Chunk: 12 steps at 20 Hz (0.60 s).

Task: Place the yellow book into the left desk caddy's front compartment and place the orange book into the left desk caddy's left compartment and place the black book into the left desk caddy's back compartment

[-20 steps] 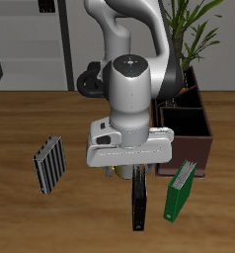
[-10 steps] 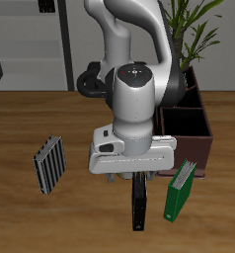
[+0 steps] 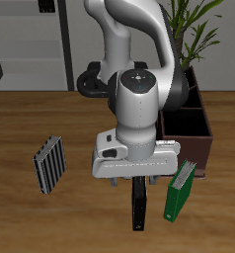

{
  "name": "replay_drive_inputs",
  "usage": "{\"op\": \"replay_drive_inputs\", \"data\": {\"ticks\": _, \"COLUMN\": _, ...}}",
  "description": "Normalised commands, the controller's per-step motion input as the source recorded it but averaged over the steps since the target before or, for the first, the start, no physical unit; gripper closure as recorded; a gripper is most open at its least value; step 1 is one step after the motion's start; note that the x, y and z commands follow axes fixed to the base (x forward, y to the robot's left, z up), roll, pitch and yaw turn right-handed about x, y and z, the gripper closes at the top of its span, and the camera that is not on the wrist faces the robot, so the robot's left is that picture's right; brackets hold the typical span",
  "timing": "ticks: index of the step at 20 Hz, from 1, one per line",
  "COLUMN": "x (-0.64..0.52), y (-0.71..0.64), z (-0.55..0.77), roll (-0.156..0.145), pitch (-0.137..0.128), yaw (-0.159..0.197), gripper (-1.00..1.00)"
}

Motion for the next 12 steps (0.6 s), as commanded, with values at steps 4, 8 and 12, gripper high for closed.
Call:
{"op": "replay_drive_inputs", "data": {"ticks": 4, "x": 0.06, "y": -0.03, "z": -0.18, "roll": -0.004, "pitch": 0.019, "yaw": 0.005, "gripper": -1.0}}
{"op": "replay_drive_inputs", "data": {"ticks": 8, "x": 0.01, "y": -0.09, "z": -0.16, "roll": -0.01, "pitch": 0.029, "yaw": 0.005, "gripper": -1.0}}
{"op": "replay_drive_inputs", "data": {"ticks": 12, "x": 0.07, "y": 0.06, "z": -0.23, "roll": 0.016, "pitch": 0.027, "yaw": 0.023, "gripper": -1.0}}
